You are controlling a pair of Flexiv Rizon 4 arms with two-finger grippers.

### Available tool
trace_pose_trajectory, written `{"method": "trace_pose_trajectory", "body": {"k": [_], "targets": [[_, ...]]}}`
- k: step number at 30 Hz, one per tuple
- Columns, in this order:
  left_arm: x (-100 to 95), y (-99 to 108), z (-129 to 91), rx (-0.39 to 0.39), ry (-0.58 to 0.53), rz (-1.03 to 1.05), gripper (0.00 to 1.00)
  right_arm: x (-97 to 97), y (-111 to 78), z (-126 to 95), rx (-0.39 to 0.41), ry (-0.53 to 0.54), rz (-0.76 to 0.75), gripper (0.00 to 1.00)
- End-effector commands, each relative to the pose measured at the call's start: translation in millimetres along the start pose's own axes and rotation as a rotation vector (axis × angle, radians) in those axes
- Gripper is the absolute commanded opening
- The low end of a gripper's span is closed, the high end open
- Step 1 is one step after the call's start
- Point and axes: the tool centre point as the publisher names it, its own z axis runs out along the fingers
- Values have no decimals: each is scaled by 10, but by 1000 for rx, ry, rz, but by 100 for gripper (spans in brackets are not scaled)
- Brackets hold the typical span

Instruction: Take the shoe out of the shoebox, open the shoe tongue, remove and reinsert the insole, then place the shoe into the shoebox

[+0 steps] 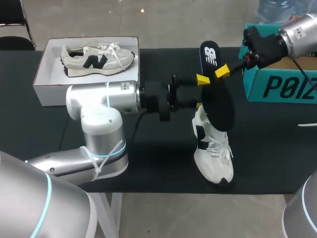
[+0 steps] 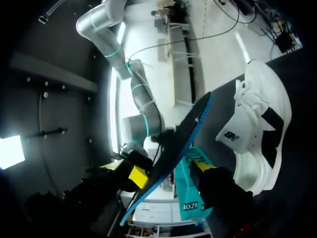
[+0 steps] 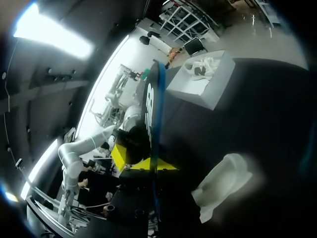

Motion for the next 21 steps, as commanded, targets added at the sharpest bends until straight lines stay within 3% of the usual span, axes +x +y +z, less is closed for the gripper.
{"method": "trace_pose_trajectory", "body": {"k": [1, 3, 5, 9, 11, 21], "targets": [[19, -10, 34, -5, -3, 7, 18, -10, 0, 30, 1, 3, 0, 0], [16, -11, 50, -1, -6, 5, 27, -7, -9, 33, 0, 4, 1, 0], [12, -13, 65, 2, -8, 9, 27, -6, -17, 33, -1, 5, 3, 0], [11, -16, 84, 4, -14, 10, 16, 3, -25, 29, -2, 5, 4, 0], [11, -16, 90, 2, -15, 9, 0, 9, -27, 22, -2, 5, 4, 0], [8, 3, 103, -11, -26, 8, 0, 37, -25, 16, -28, -4, 7, 0]]}}
